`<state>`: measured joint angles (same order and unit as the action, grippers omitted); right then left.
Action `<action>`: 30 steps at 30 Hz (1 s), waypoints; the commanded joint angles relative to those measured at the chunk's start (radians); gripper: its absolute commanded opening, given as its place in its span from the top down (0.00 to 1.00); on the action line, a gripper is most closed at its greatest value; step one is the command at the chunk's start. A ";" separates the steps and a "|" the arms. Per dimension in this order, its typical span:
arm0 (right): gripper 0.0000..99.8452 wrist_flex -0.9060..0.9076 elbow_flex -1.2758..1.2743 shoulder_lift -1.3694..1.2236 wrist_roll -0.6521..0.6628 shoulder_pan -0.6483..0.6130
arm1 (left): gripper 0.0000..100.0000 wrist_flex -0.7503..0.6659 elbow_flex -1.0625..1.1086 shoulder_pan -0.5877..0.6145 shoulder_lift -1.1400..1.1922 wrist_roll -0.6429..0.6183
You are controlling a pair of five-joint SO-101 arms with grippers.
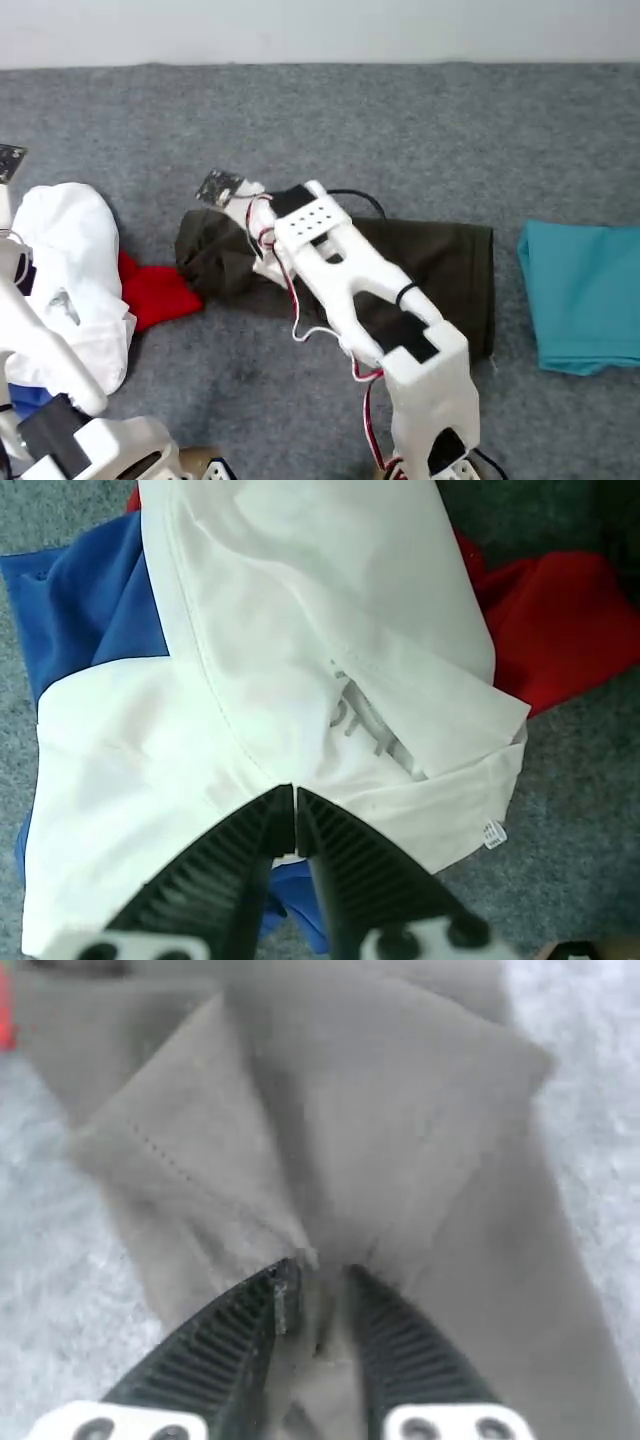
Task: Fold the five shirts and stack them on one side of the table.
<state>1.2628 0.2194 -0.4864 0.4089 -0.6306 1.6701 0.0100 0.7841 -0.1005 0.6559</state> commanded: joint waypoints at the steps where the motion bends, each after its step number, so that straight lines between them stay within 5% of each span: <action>1: 0.75 0.053 0.126 -0.018 -0.083 0.050 | 0.98 -0.002 -0.013 0.003 -0.055 0.002; 6: 0.81 0.120 0.236 -0.035 -0.091 0.068 | 0.98 -0.002 -0.013 0.003 -0.055 0.002; 11: 1.00 0.311 0.365 -0.039 -0.091 -0.036 | 0.98 -0.002 -0.013 0.003 -0.055 0.002; 20: 0.99 0.420 0.384 -0.124 -0.091 -0.245 | 0.98 -0.002 -0.013 -0.002 -0.052 -0.002; 30: 0.99 0.177 0.408 -0.243 0.040 0.002 | 0.98 0.002 -0.013 0.003 -0.055 0.002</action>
<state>1.4776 0.5600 -0.7641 0.4196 -0.7104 1.6701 0.0100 0.7841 -0.1005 0.6559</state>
